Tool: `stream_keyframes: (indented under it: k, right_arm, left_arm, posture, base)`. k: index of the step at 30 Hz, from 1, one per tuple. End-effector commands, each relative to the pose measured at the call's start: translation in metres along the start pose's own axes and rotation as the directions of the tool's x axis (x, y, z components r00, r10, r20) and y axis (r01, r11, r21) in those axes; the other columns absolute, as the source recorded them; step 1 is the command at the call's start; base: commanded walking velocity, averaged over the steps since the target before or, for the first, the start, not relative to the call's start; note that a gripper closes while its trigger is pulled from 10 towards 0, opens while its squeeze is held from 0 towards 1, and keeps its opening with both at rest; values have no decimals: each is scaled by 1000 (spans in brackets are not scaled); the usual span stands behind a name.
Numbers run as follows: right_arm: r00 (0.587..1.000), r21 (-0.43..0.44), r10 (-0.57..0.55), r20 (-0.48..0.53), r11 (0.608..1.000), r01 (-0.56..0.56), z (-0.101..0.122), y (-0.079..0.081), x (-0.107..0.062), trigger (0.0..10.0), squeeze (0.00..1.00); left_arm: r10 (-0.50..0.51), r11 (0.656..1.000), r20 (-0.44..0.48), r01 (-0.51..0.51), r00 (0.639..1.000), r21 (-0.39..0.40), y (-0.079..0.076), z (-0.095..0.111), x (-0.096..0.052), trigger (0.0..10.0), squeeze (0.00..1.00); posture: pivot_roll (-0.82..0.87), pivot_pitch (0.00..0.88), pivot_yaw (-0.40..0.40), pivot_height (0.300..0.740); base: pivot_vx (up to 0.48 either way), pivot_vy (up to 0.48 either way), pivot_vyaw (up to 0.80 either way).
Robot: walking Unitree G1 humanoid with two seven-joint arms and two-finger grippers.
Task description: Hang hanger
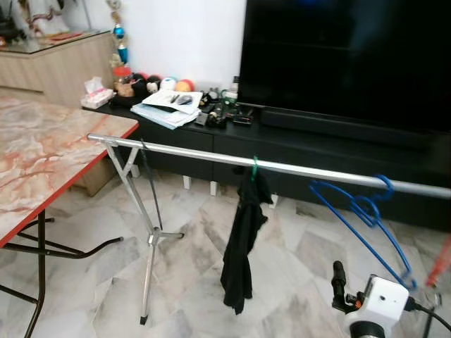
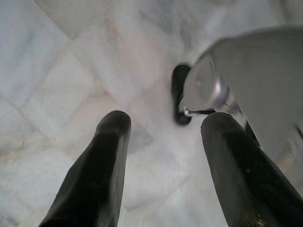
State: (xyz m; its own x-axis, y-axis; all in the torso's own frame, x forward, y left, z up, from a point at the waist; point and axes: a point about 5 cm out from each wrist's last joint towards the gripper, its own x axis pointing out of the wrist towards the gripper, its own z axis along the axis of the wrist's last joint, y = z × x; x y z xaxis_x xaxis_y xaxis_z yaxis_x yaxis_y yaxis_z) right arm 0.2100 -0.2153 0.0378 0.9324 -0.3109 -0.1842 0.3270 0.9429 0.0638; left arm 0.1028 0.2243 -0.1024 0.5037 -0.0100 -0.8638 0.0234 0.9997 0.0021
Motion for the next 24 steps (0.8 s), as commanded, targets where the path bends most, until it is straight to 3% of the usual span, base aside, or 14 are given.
stream_keyframes:
  k: [1,22,24]
  right_arm:
    - [1000,8,11,2,1000,-11,1,5,1,10000,0]
    - [996,17,-8,-94,1000,9,-20,1,10,10000,0]
    - [995,9,-1,-100,1000,2,-20,2,11,10000,0]
  left_arm:
    - [17,1000,1,-17,1000,15,7,3,-1,10000,0]
    - [28,1000,-12,-28,1000,14,5,3,1,10000,0]
    - [29,999,-12,-29,1000,14,5,3,1,10000,0]
  posture:
    - [130,0,-22,740]
    - [133,0,-22,740]
    - [131,0,-21,740]
  base:
    - [-296,0,0]
    - [-38,0,0]
    - [0,0,-669]
